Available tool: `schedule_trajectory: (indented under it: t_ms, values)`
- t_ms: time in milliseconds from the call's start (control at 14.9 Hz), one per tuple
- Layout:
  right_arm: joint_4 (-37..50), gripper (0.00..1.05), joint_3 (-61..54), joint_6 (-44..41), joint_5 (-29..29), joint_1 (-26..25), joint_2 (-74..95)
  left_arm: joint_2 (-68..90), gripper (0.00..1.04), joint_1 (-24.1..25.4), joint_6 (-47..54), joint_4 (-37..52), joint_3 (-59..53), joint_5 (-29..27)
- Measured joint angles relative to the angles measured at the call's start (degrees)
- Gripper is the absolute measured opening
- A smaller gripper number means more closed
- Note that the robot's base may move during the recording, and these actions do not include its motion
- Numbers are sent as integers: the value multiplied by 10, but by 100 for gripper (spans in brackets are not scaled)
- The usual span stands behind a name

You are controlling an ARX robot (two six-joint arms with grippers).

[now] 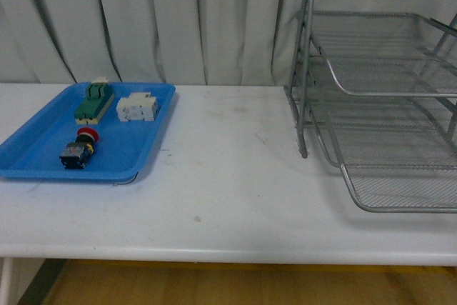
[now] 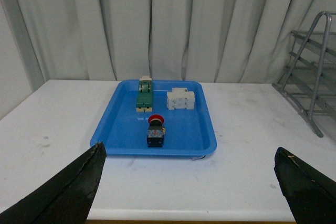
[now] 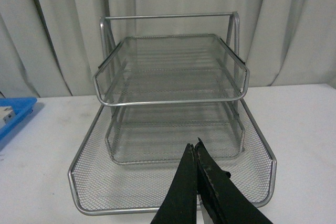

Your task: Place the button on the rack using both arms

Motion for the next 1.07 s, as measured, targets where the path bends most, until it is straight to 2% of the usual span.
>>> schedule_trajectory:
  t_ms: [403, 604, 1074]
  values:
    - [-277, 2, 3, -1, 0, 0, -260, 0, 98, 0, 0, 0, 0, 0]
    - [-341, 2, 3, -1, 0, 0, -325, 0, 98, 0, 0, 0, 0, 0]
    - [-428, 2, 3, -1, 0, 0, -416, 0, 98, 0, 0, 0, 0, 0]
